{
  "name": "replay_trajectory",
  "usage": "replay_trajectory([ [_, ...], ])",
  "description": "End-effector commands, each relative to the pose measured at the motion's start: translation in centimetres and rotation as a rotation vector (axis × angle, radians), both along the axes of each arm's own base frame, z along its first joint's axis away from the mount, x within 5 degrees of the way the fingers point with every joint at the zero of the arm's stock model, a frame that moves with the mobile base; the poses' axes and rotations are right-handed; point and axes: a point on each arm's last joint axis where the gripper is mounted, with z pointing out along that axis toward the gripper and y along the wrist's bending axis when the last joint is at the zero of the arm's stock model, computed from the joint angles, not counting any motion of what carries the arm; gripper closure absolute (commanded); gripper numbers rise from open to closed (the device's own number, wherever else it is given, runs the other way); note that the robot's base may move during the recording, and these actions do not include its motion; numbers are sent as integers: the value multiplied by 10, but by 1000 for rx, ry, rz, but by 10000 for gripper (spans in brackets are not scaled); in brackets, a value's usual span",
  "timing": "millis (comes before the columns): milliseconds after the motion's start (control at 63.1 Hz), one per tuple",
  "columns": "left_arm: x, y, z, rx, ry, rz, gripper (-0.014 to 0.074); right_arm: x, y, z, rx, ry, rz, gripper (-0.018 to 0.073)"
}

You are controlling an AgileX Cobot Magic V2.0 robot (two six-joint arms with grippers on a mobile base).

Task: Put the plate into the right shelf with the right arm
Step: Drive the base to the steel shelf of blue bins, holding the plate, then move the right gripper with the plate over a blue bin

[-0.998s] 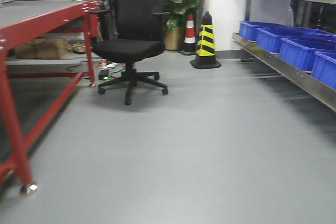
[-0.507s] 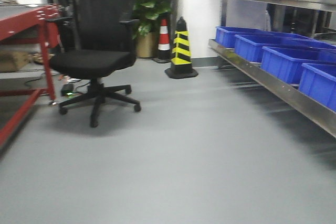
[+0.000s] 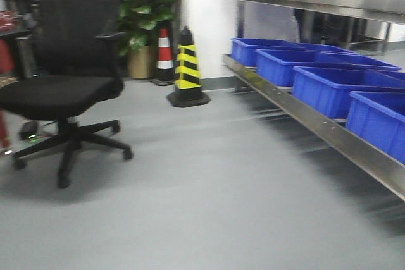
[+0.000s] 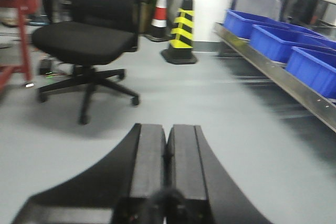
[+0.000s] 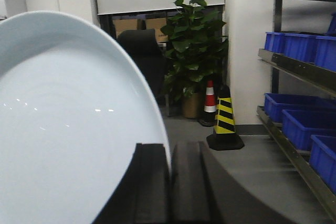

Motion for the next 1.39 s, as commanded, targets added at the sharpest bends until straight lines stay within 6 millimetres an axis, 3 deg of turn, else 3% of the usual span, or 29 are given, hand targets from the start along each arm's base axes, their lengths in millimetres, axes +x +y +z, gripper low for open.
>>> replay_trajectory([
  [0,0,0,5,-11,-86,-2,643,-1,-3,17,32,-99,-32,503],
  [1379,0,0,5,-11,-86,-2,643,-1,-3,17,32,-99,-32,503],
])
